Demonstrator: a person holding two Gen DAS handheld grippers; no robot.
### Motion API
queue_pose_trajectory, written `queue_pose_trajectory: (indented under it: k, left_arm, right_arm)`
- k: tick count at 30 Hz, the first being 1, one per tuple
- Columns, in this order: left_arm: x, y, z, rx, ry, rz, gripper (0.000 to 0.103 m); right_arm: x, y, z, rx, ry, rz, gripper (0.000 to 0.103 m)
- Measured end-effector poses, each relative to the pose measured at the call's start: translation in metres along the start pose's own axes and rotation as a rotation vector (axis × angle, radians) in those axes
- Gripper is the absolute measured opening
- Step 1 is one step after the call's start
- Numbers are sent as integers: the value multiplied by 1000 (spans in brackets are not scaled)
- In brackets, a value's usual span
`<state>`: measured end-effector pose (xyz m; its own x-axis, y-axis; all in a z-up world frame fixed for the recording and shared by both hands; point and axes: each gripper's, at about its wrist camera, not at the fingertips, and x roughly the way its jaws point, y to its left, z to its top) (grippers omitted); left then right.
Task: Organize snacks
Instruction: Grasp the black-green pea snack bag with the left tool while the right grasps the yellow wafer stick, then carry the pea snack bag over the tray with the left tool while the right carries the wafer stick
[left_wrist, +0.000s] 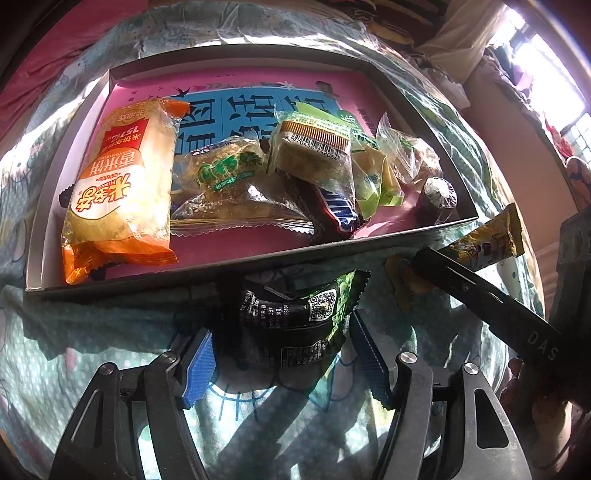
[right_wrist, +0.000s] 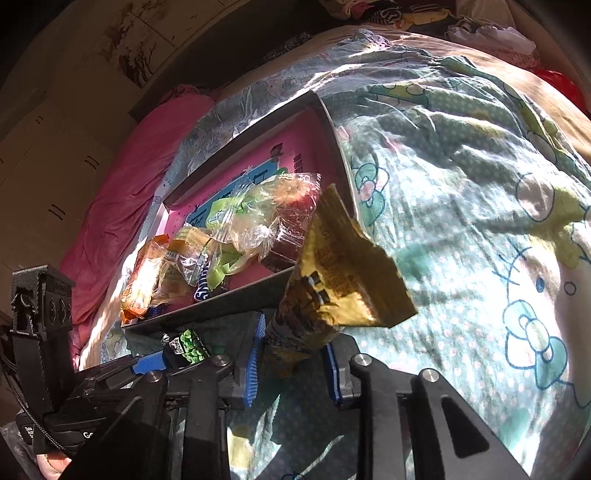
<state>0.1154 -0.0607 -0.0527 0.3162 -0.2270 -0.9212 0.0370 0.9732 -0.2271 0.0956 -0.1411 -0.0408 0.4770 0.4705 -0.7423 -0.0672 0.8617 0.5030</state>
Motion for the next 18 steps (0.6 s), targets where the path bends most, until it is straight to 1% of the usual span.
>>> queue_pose_trajectory:
  k: [5,9,10,14,18]
  left_arm:
    - [4,-2,2,-9,-11,7,70]
    - [1,1,1,-8,-18,7,54]
    - [0,3,1,-16,-19,-6,52]
    - [-11,14,-1,-48,-27,-48,50]
    - [-23,19,-6,-61,-39,-60,50]
  right_arm:
    - [-7,3,-1,-17,-5,6,25]
    - [-17,0,-2,-8,-17,13,25]
    - [-19,-1,-2,1,-21,16,25]
    - [-27,-3,0,15,-35,30,25]
    - [-34,2,0,10,-45,44,25]
